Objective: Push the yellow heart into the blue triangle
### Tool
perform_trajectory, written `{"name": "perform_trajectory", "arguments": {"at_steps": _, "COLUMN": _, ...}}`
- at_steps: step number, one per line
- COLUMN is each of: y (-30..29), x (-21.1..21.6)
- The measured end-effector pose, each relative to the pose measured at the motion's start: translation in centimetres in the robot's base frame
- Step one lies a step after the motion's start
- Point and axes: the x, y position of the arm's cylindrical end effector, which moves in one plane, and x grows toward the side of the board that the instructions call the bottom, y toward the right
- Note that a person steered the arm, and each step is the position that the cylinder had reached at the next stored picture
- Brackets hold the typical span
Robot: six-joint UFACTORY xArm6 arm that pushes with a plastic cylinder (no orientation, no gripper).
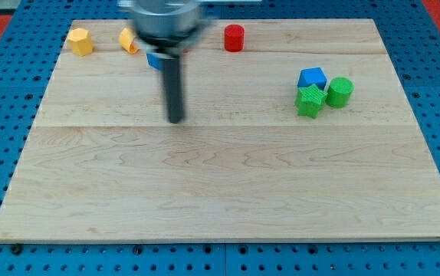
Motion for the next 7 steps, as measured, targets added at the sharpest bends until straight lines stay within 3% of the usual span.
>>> {"name": "perform_trajectory", "arguments": {"at_steps": 1, "y": -13.2, "x": -5.7}}
{"name": "perform_trajectory", "arguments": {"at_steps": 2, "y": -18.3, "x": -12.0}}
{"name": "perform_trajectory", "arguments": {"at_steps": 3, "y": -15.7, "x": -12.8}}
{"name": "perform_trajectory", "arguments": {"at_steps": 4, "y": -9.2, "x": -15.5}}
{"name": "perform_trajectory", "arguments": {"at_steps": 7, "y": -18.4, "x": -16.9}}
